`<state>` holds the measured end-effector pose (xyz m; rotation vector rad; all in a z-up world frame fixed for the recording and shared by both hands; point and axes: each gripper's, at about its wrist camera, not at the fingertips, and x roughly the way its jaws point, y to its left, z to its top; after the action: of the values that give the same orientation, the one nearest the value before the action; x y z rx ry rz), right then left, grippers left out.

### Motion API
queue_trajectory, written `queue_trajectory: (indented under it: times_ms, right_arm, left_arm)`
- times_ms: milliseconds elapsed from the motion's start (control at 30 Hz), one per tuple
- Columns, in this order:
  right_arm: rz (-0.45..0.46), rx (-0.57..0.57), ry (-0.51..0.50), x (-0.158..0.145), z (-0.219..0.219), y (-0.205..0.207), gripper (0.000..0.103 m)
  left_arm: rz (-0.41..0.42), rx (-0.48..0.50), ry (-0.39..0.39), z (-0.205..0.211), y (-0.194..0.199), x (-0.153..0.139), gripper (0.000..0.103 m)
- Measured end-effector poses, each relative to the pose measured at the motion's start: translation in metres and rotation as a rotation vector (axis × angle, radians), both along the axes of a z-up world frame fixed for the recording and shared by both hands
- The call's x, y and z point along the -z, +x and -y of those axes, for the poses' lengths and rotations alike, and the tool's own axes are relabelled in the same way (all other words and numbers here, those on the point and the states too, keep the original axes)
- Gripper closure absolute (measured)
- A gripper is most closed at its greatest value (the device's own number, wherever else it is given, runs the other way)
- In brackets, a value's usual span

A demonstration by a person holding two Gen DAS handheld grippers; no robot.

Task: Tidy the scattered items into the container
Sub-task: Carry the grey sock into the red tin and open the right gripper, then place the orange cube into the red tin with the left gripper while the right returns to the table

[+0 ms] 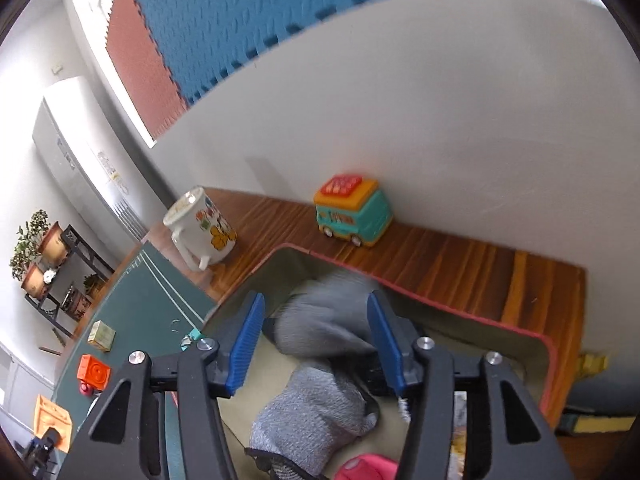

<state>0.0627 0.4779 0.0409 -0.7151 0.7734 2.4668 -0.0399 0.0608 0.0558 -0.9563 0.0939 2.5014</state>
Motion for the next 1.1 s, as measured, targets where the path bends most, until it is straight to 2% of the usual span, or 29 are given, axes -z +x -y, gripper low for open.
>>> queue_trajectory:
  times_ms: [367, 567, 767, 967, 1100]
  right_arm:
    - [-0.131, -0.045, 0.051, -0.031, 0.008, 0.052, 0.045]
    - [-0.144, -0.046, 0.073, -0.034, 0.003, 0.077, 0.041]
    - [-0.151, -0.028, 0.073, -0.033, -0.007, 0.093, 0.040]
    - [-0.142, -0.029, 0.055, -0.027, -0.013, 0.094, 0.040]
    - [-0.139, -0.040, 0.047, -0.024, -0.011, 0.090, 0.040]
  left_arm:
    - [-0.005, 0.179, 0.019, -0.102, 0.023, -0.017, 0.046]
    - [-0.019, 0.297, 0.029, -0.170, 0.036, -0.027, 0.046]
    - [0.003, 0.368, 0.023, -0.225, 0.038, -0.021, 0.046]
    - [0.030, 0.410, -0.012, -0.260, 0.034, -0.008, 0.044]
    - [0.036, 0.404, -0.022, -0.260, 0.031, -0.003, 0.036]
